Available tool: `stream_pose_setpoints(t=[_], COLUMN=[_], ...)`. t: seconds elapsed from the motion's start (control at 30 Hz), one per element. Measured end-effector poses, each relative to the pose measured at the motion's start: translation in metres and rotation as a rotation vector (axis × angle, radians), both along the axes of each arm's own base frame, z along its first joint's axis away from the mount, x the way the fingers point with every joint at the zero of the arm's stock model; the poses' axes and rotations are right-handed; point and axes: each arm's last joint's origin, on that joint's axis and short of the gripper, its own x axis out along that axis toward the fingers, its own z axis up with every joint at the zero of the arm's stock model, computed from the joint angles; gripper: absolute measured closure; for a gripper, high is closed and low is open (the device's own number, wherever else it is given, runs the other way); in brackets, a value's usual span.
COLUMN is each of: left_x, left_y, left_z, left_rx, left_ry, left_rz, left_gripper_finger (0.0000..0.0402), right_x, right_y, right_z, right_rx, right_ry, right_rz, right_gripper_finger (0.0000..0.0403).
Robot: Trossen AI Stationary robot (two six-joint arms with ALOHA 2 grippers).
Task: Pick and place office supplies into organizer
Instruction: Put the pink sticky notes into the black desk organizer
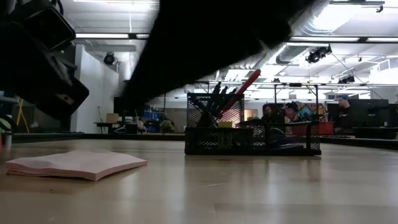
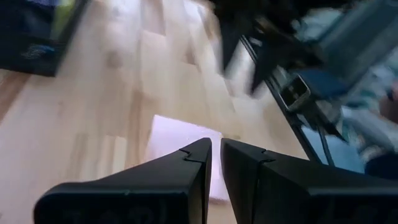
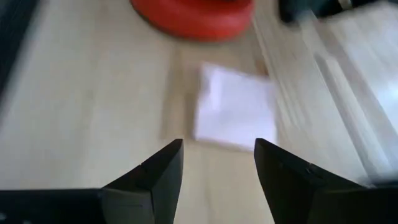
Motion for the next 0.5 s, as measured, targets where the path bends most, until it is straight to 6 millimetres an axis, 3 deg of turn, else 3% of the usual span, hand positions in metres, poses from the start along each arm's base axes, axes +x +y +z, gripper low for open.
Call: stream_pose_setpoints(t=[0.1, 0.23, 0.4, 0.5], left_x=[0.0, 0.012, 0.031, 0.037], left_y=[0.0, -0.006, -0.018, -0.021], left_z=[0.0, 0.013, 0.036, 0.042], left_rx=[0.025, 0.104, 0.121, 0.127], left_ry=[-0.005, -0.088, -0.182, -0.193], left_rz=[-0.026, -0.025, -0.082, -0.084], left_gripper_finger=[0.0373, 0.0373, 0.0373, 0.0373], right_x=[-0.012, -0.031, -0.074, -0.084], right_y=[-0.001, 0.025, 0.075, 0.107], right_z=[0.003, 0.032, 0.06, 0.079], right_rx=[-0.054, -0.048, -0.035, 0.11], right_ry=[0.001, -0.166, -0.27, -0.428], right_rz=[-0.094, -0.111, 0.066, 0.295], right_gripper_finger=[0.0215, 0.0225, 0.0241, 0.0254])
